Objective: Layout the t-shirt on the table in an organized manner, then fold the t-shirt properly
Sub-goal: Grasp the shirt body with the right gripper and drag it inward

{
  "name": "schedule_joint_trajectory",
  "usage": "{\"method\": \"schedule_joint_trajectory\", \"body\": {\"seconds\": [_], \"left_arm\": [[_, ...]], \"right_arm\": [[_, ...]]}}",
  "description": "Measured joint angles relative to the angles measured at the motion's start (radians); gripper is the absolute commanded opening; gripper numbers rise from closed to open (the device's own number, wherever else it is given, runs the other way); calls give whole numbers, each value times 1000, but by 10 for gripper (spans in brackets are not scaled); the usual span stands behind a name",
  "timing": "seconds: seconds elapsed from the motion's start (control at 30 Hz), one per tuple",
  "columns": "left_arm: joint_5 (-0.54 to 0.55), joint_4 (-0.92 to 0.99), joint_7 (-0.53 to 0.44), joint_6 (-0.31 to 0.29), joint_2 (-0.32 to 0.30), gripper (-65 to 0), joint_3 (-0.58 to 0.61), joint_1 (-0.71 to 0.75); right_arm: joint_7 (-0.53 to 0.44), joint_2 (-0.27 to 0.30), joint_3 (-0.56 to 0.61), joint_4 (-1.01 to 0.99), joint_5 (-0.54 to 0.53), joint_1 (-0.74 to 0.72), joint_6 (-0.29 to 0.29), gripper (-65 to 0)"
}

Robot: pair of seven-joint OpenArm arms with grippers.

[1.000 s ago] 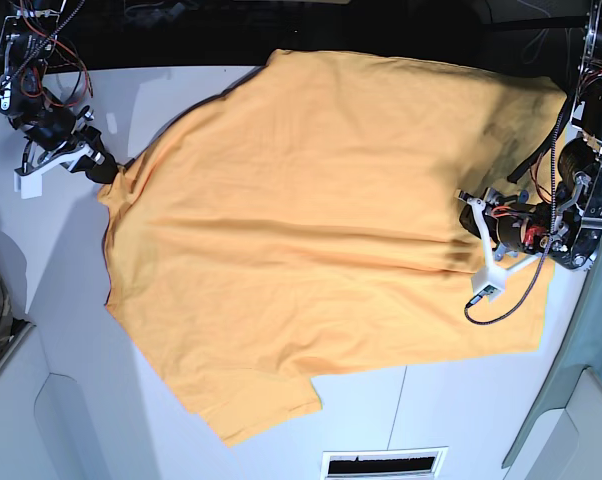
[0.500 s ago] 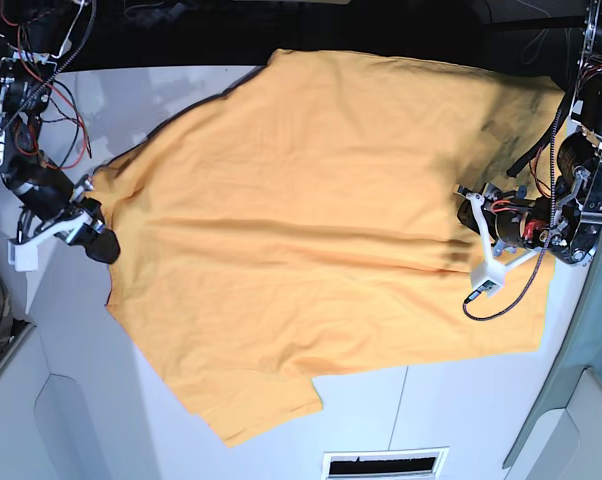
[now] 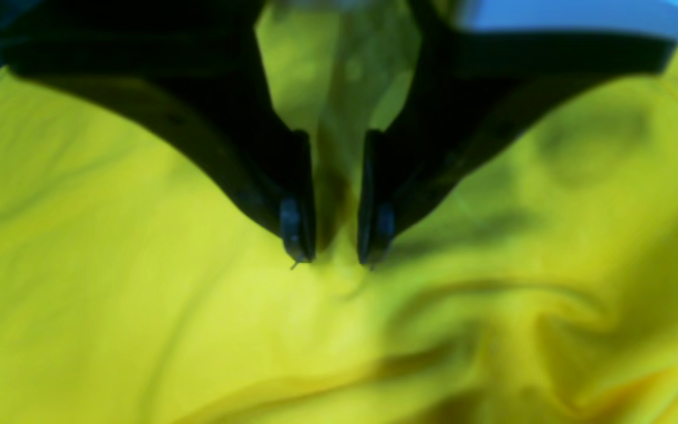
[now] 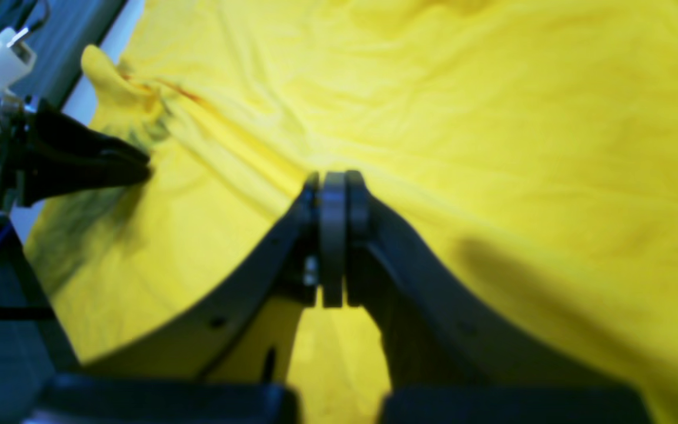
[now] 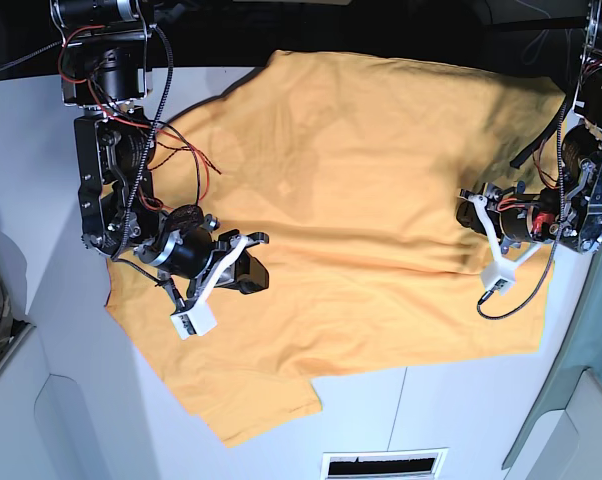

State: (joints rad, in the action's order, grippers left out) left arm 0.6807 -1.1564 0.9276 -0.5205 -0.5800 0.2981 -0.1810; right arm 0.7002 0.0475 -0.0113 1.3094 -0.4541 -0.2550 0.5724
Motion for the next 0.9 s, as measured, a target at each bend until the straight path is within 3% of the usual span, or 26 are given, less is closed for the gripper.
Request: {"method": "schedule_joint_trajectory", "body": {"seconds": [0.07,0.13,0.3,0.57,0.7,0.9], "left_arm": [[39,-1,-6,-30,-1,-480,-1,18],[76,-2,-6,-61,0,-480,-1,33],[88,-70,-9,-70,2,-480,-1,88],[35,-205,6,-68,3,-480,4,174],[17,-206,-21,-72,0,-480,3,182],[-8,-206,-43,-67,1,-480,4,175]], "right_arm": [[4,1,0,0,0,-2,-1,-650],[67,2,-16,1,0,-8,-13,-650],[197,12,-172,95,-24,23,-31,-521],[205,166,-459,127,-162,177,-45,-379],[160,179,-533,120,-178,259,-46,-363],[85,167,-525,-5,-175,318,-45,-363]]}}
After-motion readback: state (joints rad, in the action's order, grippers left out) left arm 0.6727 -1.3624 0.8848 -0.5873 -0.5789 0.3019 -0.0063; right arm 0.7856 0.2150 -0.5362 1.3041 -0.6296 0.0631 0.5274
